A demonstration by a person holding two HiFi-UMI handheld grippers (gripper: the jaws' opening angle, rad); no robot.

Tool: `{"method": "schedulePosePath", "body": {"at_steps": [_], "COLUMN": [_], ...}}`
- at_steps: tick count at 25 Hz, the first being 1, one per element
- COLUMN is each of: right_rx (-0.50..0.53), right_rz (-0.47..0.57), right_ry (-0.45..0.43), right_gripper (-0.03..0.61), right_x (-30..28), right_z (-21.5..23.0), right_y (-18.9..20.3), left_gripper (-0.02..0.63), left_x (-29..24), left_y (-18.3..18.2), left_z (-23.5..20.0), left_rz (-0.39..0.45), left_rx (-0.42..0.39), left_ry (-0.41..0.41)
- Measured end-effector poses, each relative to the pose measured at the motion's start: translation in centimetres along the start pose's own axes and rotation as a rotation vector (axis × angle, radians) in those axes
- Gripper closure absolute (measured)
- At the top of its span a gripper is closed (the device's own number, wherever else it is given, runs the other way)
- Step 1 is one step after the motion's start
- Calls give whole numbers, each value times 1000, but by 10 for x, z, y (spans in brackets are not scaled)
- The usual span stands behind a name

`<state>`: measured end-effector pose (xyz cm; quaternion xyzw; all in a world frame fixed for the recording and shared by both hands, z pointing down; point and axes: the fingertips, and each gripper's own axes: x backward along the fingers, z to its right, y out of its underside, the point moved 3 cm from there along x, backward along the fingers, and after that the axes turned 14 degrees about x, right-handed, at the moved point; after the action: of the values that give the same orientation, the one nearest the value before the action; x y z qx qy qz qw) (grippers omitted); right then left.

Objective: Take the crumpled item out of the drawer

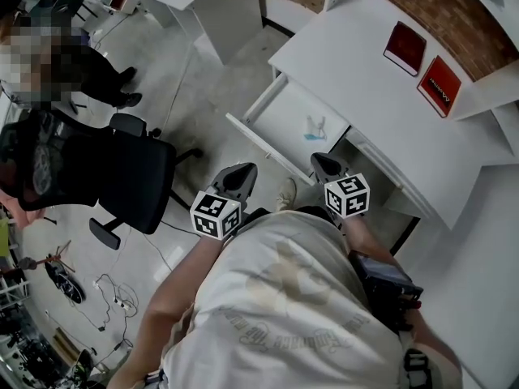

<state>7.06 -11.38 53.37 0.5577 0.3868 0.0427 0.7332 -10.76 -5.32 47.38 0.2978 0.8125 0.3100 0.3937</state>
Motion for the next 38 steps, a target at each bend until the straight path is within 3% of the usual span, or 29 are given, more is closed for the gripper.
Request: {"method": "schedulePosePath", "body": {"at_steps": [6, 19, 29, 38], "right_rx": [-13, -30, -37, -44], "right_rz": [-12, -100, -192, -249], "right_ry": [5, 8, 27, 72], "right_gripper": [554, 554, 554, 554], "right_x": [-12, -40, -50, -65], "right_z": [27, 62, 62, 72], "right_y": [3, 21, 52, 58], "left_gripper": [586, 586, 586, 586], "left_x": [-28, -54, -58, -79], "left_y": [-19, -39, -19, -23], "left_z": [2, -4, -12, -23], "left_rz": [-26, -82, -125, -140], "left_rx": [-49, -60, -25, -14], "left_ry": [12, -15, 0, 54]}}
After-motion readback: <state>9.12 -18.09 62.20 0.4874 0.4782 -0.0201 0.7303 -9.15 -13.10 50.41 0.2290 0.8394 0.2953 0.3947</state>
